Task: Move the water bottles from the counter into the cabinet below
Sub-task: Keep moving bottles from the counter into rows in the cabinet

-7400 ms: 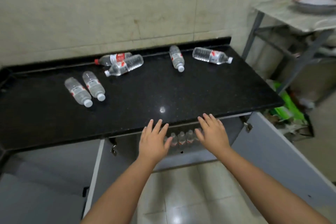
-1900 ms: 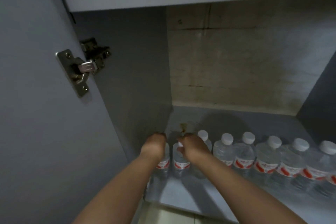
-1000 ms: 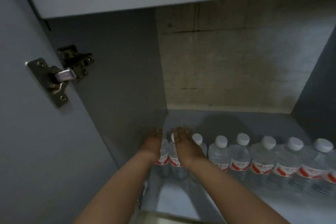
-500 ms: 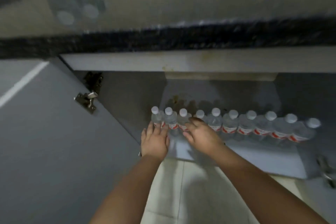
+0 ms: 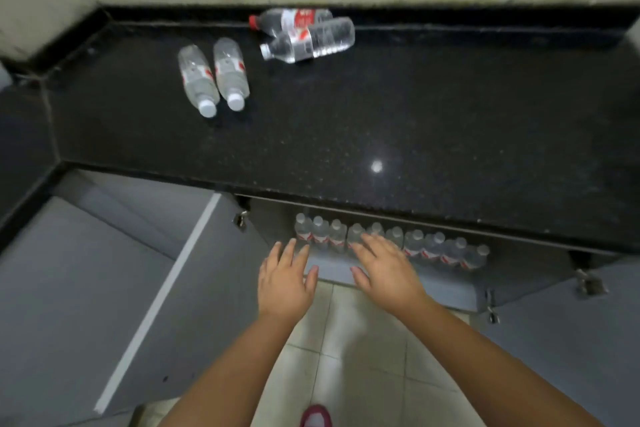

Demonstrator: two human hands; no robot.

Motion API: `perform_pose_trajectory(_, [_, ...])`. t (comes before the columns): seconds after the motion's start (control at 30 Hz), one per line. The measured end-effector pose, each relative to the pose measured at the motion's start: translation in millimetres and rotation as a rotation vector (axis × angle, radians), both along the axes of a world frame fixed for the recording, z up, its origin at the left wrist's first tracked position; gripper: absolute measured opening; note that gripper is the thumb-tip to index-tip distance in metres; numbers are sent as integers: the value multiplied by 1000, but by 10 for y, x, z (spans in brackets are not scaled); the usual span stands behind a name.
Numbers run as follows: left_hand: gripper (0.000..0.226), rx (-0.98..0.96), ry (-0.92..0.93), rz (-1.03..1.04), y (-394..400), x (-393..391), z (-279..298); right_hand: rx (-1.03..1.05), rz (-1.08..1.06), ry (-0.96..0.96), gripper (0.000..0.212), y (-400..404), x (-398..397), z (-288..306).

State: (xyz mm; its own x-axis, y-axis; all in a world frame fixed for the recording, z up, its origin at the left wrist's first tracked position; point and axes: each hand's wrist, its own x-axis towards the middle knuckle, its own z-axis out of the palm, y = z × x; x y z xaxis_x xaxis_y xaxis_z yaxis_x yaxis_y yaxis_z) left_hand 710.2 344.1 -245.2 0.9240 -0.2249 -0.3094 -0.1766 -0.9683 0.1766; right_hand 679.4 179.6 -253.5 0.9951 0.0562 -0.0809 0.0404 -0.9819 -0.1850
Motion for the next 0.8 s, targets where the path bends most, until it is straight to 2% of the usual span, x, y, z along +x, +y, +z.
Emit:
perform_pose_trajectory(0.1, [50,-34,-92,36,83,11,554,32,22,-106,35,-13,110,592])
perform_pose_trajectory(0.2, [50,-60,-197,115,192,81,984,163,-24,-201,42,-59,236,1104])
perform_pose_trajectory(0.33, [49,-85,-291,209,371,248,1322,192,-39,-195,46,-27,515,1501])
perform_pose_trajectory(0.5, [49,-115,-302,274,695,749,1334,169,-9,-162,45,282,1047,1530])
perform_pose_trajectory(0.67, [47,-191,-275,281,1017,1768,1192,149,-20,-126,45,728,1947,1375])
perform_pose_trajectory(0.8, [49,-214,-221,203,1165,2588,1032,96,-39,-18,48,1093,2754,1247])
